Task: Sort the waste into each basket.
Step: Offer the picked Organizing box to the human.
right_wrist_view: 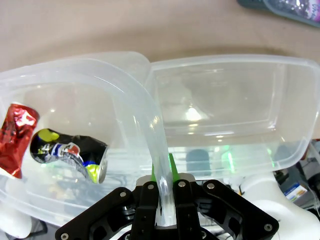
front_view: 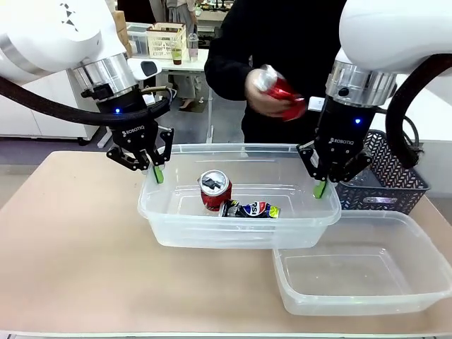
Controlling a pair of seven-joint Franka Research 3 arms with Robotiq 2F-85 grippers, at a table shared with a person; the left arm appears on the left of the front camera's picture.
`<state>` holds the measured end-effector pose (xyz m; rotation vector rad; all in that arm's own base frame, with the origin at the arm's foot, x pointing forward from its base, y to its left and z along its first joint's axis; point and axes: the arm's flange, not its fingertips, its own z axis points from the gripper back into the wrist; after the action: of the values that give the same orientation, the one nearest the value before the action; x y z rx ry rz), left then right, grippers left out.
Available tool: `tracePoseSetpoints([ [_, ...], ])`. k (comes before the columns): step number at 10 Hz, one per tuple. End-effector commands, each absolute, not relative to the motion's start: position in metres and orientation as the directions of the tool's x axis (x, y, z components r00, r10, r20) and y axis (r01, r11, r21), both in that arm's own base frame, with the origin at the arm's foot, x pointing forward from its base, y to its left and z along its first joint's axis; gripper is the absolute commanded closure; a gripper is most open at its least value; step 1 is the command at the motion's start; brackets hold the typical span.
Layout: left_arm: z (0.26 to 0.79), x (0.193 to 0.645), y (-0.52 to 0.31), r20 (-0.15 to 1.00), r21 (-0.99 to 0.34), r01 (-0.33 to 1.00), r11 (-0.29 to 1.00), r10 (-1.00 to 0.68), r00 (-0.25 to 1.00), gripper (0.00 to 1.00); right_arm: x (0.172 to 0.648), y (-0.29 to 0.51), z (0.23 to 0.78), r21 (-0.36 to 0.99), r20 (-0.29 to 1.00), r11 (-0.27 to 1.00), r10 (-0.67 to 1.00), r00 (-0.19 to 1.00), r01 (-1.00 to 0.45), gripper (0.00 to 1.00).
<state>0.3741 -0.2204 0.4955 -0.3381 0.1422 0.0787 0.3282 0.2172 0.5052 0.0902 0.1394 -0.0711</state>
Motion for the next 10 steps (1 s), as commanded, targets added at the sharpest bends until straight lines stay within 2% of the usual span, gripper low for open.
tracePoseSetpoints([
  [1,0.5012,0.3745,-0.2198,-0.154,-0.353,-0.125,0.927,0.075,0.985,0.94,0.3280,0.2169,0.5089,0.074,-0.150,0.995,-0.055,0.987,0.066,0.96],
  [10,0.5012,0.3745,-0.2198,-0.154,-0.353,-0.125,0.927,0.075,0.985,0.94,0.3280,0.2169,0.5089,0.074,-0.150,0.995,-0.055,0.987,0.066,0.96],
])
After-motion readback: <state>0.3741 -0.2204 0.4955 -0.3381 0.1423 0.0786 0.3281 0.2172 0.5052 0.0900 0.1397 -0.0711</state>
